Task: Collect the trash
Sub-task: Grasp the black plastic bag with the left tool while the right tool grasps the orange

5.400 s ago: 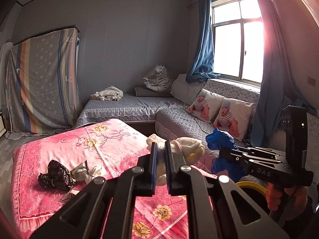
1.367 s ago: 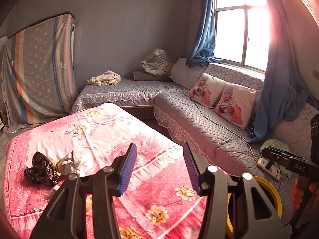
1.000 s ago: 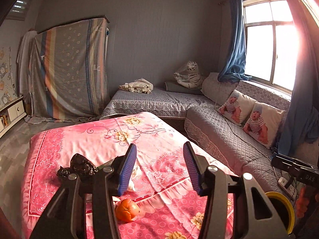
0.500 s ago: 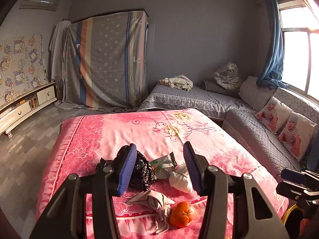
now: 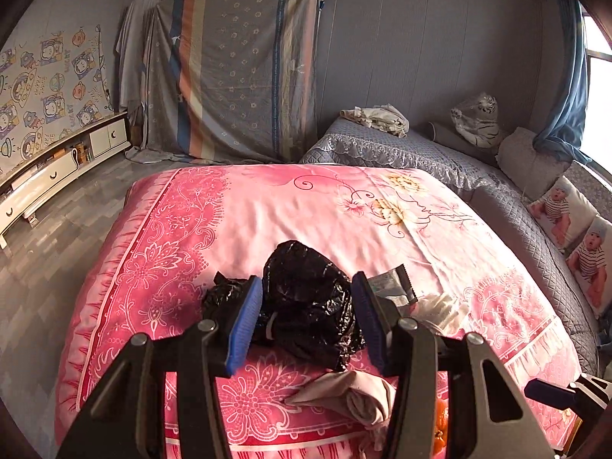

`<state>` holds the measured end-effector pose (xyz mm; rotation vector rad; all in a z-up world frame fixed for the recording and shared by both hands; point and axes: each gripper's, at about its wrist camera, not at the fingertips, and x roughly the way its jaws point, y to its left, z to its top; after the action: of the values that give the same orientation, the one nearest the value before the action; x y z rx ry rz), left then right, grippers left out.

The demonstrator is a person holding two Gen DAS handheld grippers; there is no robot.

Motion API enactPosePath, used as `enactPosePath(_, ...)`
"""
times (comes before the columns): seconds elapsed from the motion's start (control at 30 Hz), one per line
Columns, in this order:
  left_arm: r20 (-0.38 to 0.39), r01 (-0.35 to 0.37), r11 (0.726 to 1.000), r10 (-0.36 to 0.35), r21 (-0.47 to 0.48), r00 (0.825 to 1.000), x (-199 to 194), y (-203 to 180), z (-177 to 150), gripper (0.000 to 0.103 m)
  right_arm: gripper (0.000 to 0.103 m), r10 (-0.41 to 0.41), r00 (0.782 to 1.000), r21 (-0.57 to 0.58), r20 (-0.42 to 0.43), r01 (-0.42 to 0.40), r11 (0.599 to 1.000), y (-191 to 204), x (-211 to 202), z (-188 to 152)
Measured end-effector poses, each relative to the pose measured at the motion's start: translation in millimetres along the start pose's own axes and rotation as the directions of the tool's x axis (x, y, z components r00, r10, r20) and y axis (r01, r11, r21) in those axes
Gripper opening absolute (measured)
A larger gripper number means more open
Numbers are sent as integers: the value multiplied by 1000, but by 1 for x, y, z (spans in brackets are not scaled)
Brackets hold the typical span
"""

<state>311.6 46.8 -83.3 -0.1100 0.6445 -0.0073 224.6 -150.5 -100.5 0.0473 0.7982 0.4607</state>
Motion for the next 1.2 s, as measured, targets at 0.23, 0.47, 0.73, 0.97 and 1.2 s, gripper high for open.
enactPosePath(0.23,-54,-17,1000,17,2,998,32,7,-2,46,58,7,998,-18,-57,-8,1000,3,36,-3)
enactPosePath(0.47,-97,-18,1000,18,2,995,52,10,-5,46,62,9,995,-23,-95,-11,1000,2,57,-7)
enactPosePath(0.73,-126,-16,1000,19,25,992,66,4,-8,47,65,-1,994,-32,-112,-2,999,2,69,-8)
enactPosePath(0.97,-163,-14,998,25,66,986,80,-4,-16,47,67,10,993,-31,-120,-14,999,4,76,-7)
enactPosePath(1.2,-183,-21,998,33,67,983,91,-5,-21,46,64,13,987,-39,-157,-20,999,13,92,-9)
